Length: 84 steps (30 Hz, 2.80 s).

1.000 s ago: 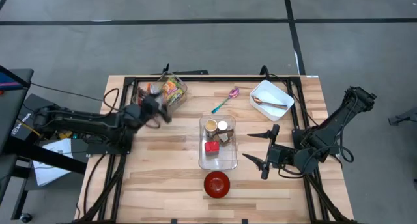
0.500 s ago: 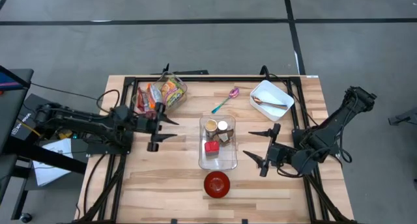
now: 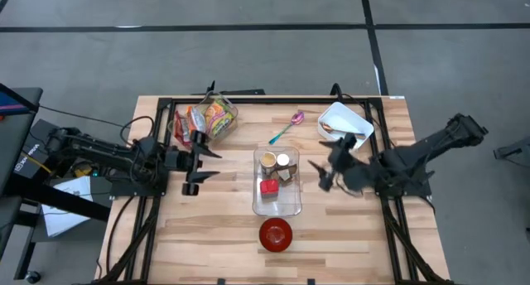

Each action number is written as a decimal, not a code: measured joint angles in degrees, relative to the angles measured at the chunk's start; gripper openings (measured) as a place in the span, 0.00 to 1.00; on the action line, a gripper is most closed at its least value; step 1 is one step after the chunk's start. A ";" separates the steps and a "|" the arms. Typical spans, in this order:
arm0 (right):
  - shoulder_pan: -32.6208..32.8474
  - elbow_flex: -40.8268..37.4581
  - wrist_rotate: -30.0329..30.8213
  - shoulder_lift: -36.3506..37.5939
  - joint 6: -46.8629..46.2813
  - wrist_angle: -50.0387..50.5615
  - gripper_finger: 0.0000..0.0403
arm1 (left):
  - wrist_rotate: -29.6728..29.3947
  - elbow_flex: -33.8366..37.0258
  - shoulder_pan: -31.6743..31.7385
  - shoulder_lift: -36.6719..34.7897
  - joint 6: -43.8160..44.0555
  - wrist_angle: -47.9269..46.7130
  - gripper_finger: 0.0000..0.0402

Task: Pick & Place Food Item
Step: Put the blue spoon into the white bin

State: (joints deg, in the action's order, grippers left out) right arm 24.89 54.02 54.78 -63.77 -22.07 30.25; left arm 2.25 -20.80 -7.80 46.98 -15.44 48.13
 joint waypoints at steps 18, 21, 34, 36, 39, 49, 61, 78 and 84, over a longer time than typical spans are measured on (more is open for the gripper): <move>-63.69 17.74 -56.35 -12.47 10.30 9.72 0.78 | -0.52 -0.02 -0.51 0.92 -0.67 1.57 0.44; -67.54 25.75 -63.86 -21.23 12.33 18.90 0.77 | -0.52 -0.03 -0.51 0.84 -0.71 2.61 0.43; -66.99 69.30 -69.11 -55.81 22.17 54.55 0.77 | -0.49 -0.04 -0.53 0.87 0.90 2.90 0.42; -65.78 74.72 -66.23 -59.50 23.81 57.87 0.77 | -0.49 -0.04 -0.54 0.87 0.92 2.72 0.42; -64.55 79.89 -60.24 -63.81 25.70 59.79 0.77 | -0.47 -0.04 -0.69 0.87 2.23 2.05 0.42; -66.40 79.62 -58.35 -69.85 28.27 57.96 0.77 | -0.47 -0.04 -3.64 0.87 2.32 1.15 0.42; -69.96 79.62 -57.89 -74.29 31.11 59.61 0.77 | -0.50 -0.04 -3.77 0.87 2.42 0.33 0.42; -70.37 79.40 -65.23 -76.33 33.87 59.72 0.77 | -0.52 0.02 -4.20 1.61 7.15 -0.10 0.42; -72.08 74.77 -66.28 -76.19 35.24 59.28 0.77 | -0.66 0.00 -4.80 2.66 6.91 0.04 0.42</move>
State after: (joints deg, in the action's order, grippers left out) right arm -47.19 128.79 -11.50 -139.96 13.17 89.53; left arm 1.60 -20.80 -12.60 49.64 -8.54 48.16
